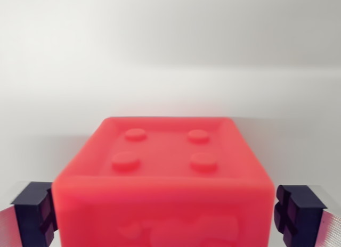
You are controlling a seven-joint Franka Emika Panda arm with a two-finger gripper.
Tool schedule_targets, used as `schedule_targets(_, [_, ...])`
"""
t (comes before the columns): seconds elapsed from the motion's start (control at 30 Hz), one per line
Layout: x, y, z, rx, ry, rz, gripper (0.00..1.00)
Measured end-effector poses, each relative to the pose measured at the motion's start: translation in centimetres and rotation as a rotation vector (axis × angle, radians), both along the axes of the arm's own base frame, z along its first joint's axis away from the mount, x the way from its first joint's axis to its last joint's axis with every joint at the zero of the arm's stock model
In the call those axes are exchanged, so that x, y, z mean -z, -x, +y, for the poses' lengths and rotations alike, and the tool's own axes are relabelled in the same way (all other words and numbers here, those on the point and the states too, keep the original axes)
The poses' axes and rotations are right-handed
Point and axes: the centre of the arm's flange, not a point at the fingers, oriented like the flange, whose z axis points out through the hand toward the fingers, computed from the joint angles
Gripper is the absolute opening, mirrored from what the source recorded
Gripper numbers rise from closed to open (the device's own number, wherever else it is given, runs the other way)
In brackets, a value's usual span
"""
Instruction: Destack cube
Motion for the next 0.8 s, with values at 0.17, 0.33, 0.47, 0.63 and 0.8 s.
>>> schedule_targets(0.17, [0.0, 0.0, 0.0, 0.000, 0.000, 0.000, 1.00])
schedule_targets(0.33, [-0.3, 0.0, 0.0, 0.001, 0.001, 0.000, 1.00])
schedule_targets(0.47, [-0.9, -0.1, -0.1, 0.001, 0.001, -0.003, 1.00])
schedule_targets(0.63, [-2.0, -0.1, 0.0, -0.001, 0.001, -0.004, 1.00])
schedule_targets(0.8, [-3.3, -0.1, 0.0, -0.001, 0.001, -0.004, 1.00])
